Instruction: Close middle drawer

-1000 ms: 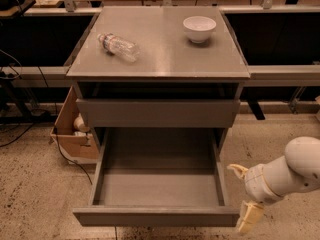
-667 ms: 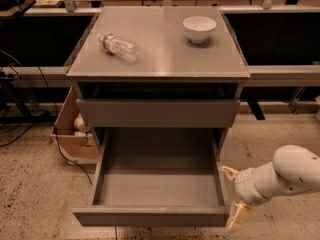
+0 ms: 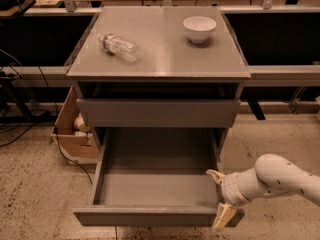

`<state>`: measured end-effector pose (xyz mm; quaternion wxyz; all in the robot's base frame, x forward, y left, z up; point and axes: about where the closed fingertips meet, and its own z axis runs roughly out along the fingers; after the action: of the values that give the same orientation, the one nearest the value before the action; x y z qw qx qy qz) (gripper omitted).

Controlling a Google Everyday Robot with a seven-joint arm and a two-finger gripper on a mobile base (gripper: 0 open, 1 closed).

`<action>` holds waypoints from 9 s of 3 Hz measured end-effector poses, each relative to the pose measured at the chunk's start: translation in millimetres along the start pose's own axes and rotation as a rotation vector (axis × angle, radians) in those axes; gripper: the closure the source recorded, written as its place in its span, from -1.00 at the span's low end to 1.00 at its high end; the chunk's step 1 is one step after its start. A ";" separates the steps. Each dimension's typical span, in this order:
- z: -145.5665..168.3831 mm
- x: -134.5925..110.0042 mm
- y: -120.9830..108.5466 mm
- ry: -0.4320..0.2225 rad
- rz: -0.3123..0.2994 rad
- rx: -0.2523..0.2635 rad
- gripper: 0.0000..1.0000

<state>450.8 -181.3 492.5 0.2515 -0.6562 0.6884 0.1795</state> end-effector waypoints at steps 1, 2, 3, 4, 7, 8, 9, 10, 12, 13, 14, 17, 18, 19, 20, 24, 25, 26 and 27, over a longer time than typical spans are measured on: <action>27.3 0.7 -4.8 -0.041 -0.020 -0.012 -1.00; 54.5 -10.8 -15.4 -0.091 -0.057 -0.031 -1.00; 84.4 -27.8 -29.8 -0.145 -0.102 -0.058 -0.48; 89.1 -33.5 -33.8 -0.158 -0.113 -0.062 -0.02; 82.6 -40.3 -39.1 -0.187 -0.138 -0.043 0.62; 85.7 -49.0 -51.0 -0.222 -0.173 -0.036 0.43; 88.7 -54.8 -58.1 -0.240 -0.191 -0.036 -0.02; 93.0 -62.1 -65.3 -0.259 -0.207 -0.033 -0.49; 98.0 -69.3 -70.0 -0.273 -0.221 -0.035 0.40; 99.4 -71.0 -69.7 -0.275 -0.224 -0.037 0.58; 100.6 -72.3 -69.5 -0.276 -0.224 -0.038 0.27; 89.9 -87.8 -77.6 -0.298 -0.237 0.007 -0.95; 81.6 -86.6 -73.7 -0.300 -0.234 0.026 -1.00; 70.4 -80.3 -59.9 -0.295 -0.219 0.040 -1.00; 56.0 -61.0 -39.7 -0.275 -0.180 0.055 -0.72; 78.6 -1.4 0.5 -0.262 -0.042 0.004 1.00; 100.2 6.3 -5.4 -0.274 -0.009 0.015 1.00; 98.7 5.3 -3.9 -0.283 -0.008 0.016 1.00; 97.5 6.4 -10.4 -0.348 -0.007 0.077 1.00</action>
Offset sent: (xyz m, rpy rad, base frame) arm 0.0425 0.0683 -0.0520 0.1419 -0.0347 0.1277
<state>471.8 -130.9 410.7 0.3925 -0.6076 0.6385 0.2627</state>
